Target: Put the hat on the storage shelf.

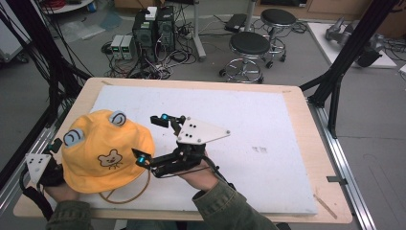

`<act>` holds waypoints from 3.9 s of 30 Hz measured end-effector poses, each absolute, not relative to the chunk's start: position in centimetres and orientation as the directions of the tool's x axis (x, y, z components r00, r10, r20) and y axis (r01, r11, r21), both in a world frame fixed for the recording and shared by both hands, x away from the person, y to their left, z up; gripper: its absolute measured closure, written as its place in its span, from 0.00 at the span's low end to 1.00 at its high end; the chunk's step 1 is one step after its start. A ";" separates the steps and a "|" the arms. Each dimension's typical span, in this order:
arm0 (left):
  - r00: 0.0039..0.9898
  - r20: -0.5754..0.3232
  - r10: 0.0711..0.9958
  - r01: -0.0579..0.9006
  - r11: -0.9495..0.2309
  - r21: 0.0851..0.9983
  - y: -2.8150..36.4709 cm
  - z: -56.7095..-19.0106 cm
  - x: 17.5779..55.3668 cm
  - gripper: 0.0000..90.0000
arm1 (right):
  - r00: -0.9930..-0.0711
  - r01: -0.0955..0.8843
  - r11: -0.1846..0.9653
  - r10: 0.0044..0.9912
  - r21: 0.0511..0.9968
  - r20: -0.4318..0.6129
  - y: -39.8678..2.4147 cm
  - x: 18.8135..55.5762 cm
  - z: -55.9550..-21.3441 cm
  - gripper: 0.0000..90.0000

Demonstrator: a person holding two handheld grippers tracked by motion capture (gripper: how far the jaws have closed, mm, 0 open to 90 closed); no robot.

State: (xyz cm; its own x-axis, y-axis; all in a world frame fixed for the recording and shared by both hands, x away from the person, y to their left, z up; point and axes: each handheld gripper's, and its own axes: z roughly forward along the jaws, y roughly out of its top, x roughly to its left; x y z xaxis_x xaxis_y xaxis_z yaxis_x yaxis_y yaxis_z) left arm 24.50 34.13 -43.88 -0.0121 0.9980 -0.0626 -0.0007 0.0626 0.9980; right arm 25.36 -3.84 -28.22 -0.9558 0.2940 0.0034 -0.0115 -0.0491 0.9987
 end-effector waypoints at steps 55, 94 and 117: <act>-0.014 -0.030 0.999 0.000 0.030 1.000 33.6 -43.9 24.2 0.35 | -0.587 0.105 0.093 0.809 0.990 -0.014 -15.4 27.3 -34.0 0.13; 0.007 -0.043 0.999 0.007 0.043 0.999 32.7 -43.7 23.5 0.35 | -0.115 0.223 0.095 0.991 0.970 -0.070 -24.9 26.6 -40.9 0.13; 0.015 -0.043 0.999 0.015 0.042 0.999 32.2 -43.8 23.6 0.35 | -0.127 0.249 0.045 0.992 0.968 -0.013 -25.6 26.6 -41.9 0.14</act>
